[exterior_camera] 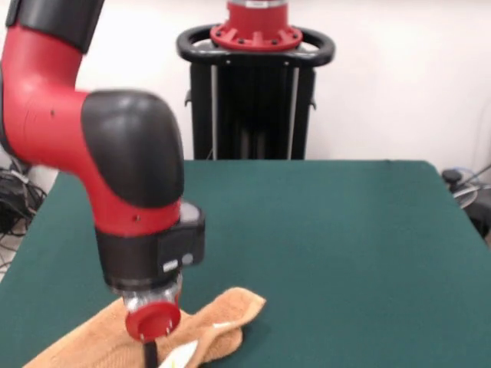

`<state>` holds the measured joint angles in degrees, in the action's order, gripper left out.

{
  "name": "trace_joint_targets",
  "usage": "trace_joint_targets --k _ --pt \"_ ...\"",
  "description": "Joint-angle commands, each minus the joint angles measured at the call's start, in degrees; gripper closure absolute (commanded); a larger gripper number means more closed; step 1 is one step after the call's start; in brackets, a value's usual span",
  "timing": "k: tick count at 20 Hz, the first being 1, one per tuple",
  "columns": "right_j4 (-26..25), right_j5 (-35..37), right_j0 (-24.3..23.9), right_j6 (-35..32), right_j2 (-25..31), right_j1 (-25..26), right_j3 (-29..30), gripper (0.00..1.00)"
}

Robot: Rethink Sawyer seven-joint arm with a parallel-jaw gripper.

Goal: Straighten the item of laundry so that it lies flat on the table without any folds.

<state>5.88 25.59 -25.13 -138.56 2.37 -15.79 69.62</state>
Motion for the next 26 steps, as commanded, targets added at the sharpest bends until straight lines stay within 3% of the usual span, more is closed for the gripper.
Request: trace_joint_targets --k 1,11,26 --pt "-3.28 -3.31 -2.0 -3.76 -1.42 -7.22 16.57 1.0" --pt "-6.18 -8.23 -5.96 -0.46 1.87 2.22 9.72 1.0" --pt "-6.15 -12.95 -7.61 -0.92 3.83 6.17 9.02 1.0"
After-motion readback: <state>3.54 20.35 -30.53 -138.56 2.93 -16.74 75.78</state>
